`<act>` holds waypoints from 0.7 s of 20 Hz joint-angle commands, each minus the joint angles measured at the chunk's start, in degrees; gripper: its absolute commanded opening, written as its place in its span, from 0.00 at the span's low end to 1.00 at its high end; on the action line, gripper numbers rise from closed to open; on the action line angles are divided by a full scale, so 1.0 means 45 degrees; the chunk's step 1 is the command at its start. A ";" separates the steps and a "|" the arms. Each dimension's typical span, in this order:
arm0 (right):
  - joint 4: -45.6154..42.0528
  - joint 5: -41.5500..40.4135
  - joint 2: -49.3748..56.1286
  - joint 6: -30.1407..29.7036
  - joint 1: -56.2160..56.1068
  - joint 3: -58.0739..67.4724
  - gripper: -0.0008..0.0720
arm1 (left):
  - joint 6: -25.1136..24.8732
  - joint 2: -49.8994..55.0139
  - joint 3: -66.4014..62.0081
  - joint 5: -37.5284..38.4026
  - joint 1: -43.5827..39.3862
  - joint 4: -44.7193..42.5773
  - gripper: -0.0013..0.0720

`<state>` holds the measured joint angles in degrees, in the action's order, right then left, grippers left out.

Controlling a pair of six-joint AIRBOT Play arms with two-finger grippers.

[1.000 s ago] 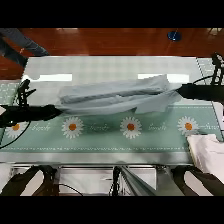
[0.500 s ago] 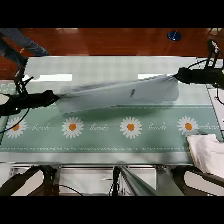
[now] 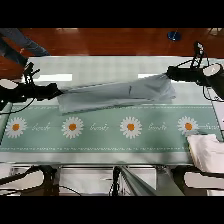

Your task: Fold the shirts.

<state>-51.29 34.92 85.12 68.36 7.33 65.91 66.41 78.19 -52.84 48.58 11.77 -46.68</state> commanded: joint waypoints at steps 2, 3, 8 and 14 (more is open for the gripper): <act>-0.0005 -0.0656 0.0884 -0.0019 -0.0126 0.0019 0.04 | -0.0087 0.0699 -0.0272 -0.0228 0.0000 0.0000 0.11; -0.0019 -0.0675 0.1030 -0.0024 -0.0151 0.0019 0.04 | -0.0078 0.0826 -0.0272 -0.0214 0.0000 0.0000 0.12; 0.0010 -0.1107 0.1409 -0.0019 -0.0321 0.0024 0.25 | -0.0083 0.1316 -0.0277 -0.0738 0.0019 -0.0005 0.73; -0.2623 0.0733 -0.0670 0.0685 0.0903 0.1938 0.57 | 0.0758 0.0525 -0.2176 0.0656 0.1967 -0.2715 0.73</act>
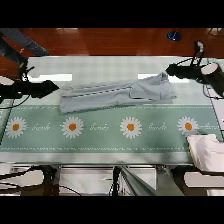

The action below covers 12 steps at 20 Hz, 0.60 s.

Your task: Fold the shirts.

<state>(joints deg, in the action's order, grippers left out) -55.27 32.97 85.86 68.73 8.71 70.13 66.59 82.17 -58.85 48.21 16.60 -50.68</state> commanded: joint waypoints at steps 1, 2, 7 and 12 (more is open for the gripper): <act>-0.3332 0.2458 -0.0899 0.1515 0.0986 0.1914 0.57 | 0.1307 -0.0568 -0.1049 0.1049 0.1209 -0.2841 0.73; -0.4833 0.4012 -0.0729 0.2045 0.1375 0.2827 0.60 | 0.1627 -0.0782 -0.1161 0.1452 0.1452 -0.3750 0.73; -0.4318 0.9753 0.1496 0.1243 0.3026 0.4653 0.85 | 0.1710 -0.1117 -0.1156 0.3084 0.1583 -0.4988 0.73; 0.0962 1.0370 0.3653 0.0374 0.3769 0.4653 0.86 | 0.1710 -0.1107 -0.1151 0.3449 0.1248 -0.4988 0.73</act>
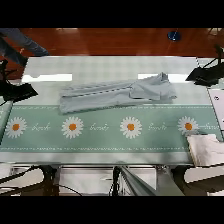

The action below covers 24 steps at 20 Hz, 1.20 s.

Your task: Fold the shirts.

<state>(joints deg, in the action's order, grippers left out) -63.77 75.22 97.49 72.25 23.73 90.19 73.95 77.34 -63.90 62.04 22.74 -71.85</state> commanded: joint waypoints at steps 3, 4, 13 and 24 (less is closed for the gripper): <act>0.3725 0.0525 0.1817 -0.0423 0.0389 0.0194 0.86 | 0.0068 -0.0019 -0.0029 0.0350 -0.0223 -0.0277 0.73; 0.3721 0.0364 0.1987 -0.0413 0.0389 0.0194 0.86 | 0.0068 -0.0024 -0.0029 0.0359 -0.0219 -0.0282 0.73; 0.3390 -0.0952 0.2905 -0.0170 -0.0321 0.0194 0.85 | 0.0063 -0.0019 -0.0029 0.0316 -0.0219 -0.0282 0.73; 0.4153 -0.0461 0.3526 -0.1073 -0.2487 0.0194 0.16 | 0.0063 -0.0019 -0.0029 0.0189 -0.0219 -0.0277 0.73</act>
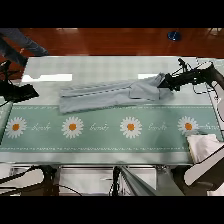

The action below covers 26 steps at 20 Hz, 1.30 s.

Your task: Fold the shirts.

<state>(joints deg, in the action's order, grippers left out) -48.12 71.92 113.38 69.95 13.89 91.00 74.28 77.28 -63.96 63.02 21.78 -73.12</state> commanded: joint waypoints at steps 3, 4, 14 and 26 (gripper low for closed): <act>0.0933 0.0996 -0.0719 -0.0602 -0.0083 0.0024 0.04 | -0.0010 -0.0010 -0.0015 0.0160 -0.0005 0.0238 0.73; 0.0835 0.1195 -0.1190 -0.0631 -0.0005 0.0024 0.04 | -0.0010 -0.0010 -0.0019 0.0282 -0.0010 0.0636 0.73; -0.2589 0.2074 -0.5620 0.0301 -0.0034 0.0024 0.04 | -0.0010 -0.0005 -0.0019 -0.0291 -0.4809 0.6047 0.25; -0.3449 0.2997 -0.5965 0.0767 -0.1370 0.0024 0.04 | 0.0000 0.2278 -0.0262 -0.5319 -1.0384 1.1502 0.05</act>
<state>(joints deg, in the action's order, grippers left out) -61.98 84.05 86.65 72.95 9.61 91.05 74.37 83.44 -64.42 41.65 -21.52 -28.12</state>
